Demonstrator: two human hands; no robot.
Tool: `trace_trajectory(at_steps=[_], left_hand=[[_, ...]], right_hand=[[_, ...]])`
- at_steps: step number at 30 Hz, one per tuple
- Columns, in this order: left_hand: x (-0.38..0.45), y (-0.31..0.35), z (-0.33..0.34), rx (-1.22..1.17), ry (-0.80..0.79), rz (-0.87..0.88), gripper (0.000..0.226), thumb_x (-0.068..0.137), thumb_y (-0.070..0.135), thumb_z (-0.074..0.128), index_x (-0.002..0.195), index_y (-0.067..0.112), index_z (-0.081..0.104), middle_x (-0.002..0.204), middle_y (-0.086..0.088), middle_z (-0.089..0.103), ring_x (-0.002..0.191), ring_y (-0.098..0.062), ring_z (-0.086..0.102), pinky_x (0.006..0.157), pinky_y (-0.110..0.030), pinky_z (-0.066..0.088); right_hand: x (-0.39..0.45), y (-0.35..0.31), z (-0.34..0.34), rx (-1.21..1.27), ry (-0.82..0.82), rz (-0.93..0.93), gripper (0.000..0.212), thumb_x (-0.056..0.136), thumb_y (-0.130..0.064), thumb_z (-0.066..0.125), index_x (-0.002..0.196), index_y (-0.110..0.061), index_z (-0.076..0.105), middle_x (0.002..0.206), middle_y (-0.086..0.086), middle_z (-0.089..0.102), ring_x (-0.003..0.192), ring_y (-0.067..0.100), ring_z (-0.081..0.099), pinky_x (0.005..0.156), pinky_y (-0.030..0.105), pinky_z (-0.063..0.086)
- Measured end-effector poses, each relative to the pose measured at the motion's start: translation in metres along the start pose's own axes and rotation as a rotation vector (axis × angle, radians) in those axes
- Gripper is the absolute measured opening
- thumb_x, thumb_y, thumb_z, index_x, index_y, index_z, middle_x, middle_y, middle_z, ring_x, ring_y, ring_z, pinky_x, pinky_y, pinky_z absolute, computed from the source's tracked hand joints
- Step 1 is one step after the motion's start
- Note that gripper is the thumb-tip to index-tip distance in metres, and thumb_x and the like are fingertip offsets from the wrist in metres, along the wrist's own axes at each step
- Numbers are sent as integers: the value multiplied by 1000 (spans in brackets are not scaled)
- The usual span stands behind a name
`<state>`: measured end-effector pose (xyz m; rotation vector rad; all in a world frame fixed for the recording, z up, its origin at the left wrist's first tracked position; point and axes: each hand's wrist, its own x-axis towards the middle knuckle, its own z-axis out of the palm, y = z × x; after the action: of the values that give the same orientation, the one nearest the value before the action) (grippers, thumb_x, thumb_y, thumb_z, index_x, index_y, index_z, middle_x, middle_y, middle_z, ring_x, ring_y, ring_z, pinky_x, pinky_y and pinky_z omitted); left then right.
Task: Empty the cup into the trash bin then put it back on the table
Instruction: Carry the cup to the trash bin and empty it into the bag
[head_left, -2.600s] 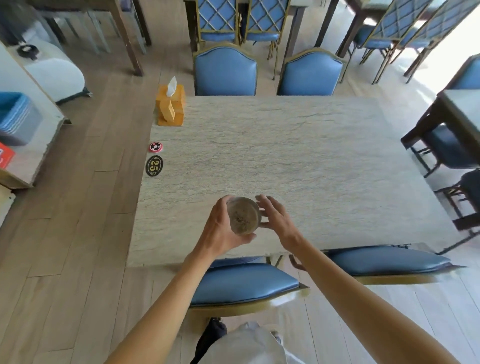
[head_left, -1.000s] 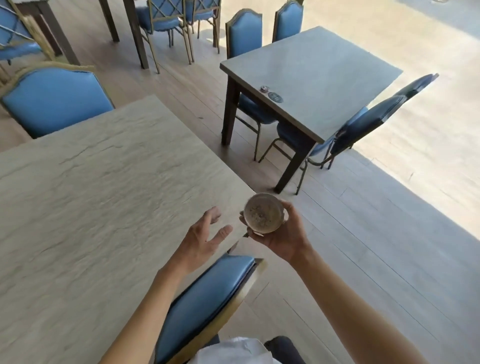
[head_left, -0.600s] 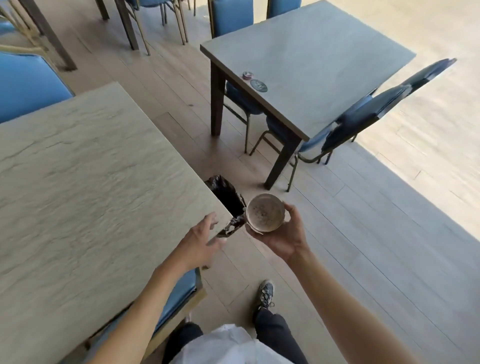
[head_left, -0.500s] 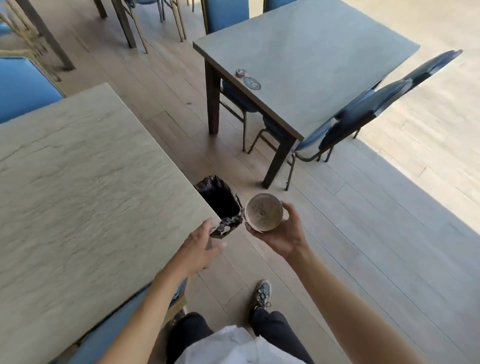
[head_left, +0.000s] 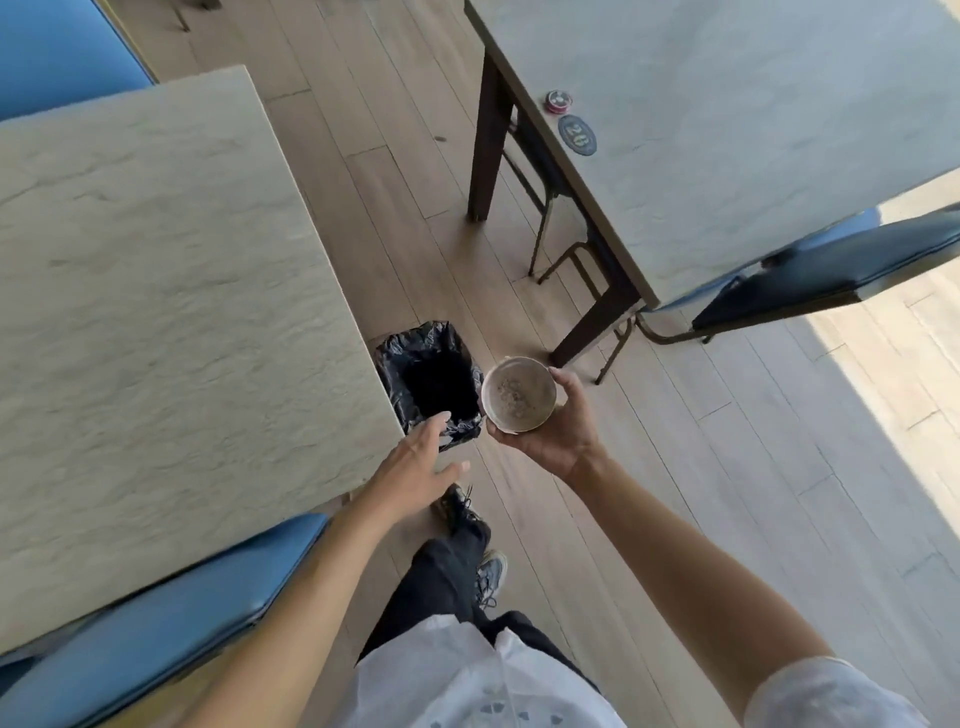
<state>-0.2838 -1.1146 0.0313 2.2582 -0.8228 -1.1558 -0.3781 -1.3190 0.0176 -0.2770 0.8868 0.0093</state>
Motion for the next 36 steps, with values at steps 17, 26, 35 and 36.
trace_trajectory(at_steps=[17,26,35,36], left_hand=[[163,-32,11,-156,49,-331,73,98,42,51,155,9,19,157,-13,30,143,-27,34,113,-40,34],[235,-67,59,-392,184,-646,67,95,39,56,148,5,33,149,-14,42,136,-30,44,106,-42,39],[317,-127,153,-475,227,-767,61,96,36,55,145,7,36,147,-12,44,134,-31,43,109,-47,36],[323,-134,161,-480,228,-777,60,95,36,55,145,7,36,146,-11,44,133,-31,44,108,-47,36]], right_hand=[[222,-67,46,-334,-112,426,61,93,-52,40,144,-19,45,152,24,34,130,38,45,98,48,42],[344,-88,20,-577,-113,632,54,91,-46,38,136,-23,57,145,24,47,132,41,45,107,53,36],[472,-79,-58,-882,-112,706,55,84,-49,51,131,-21,60,135,13,53,119,35,50,80,43,54],[480,-74,-67,-929,-106,708,53,86,-51,52,128,-21,62,133,12,56,117,34,52,79,41,54]])
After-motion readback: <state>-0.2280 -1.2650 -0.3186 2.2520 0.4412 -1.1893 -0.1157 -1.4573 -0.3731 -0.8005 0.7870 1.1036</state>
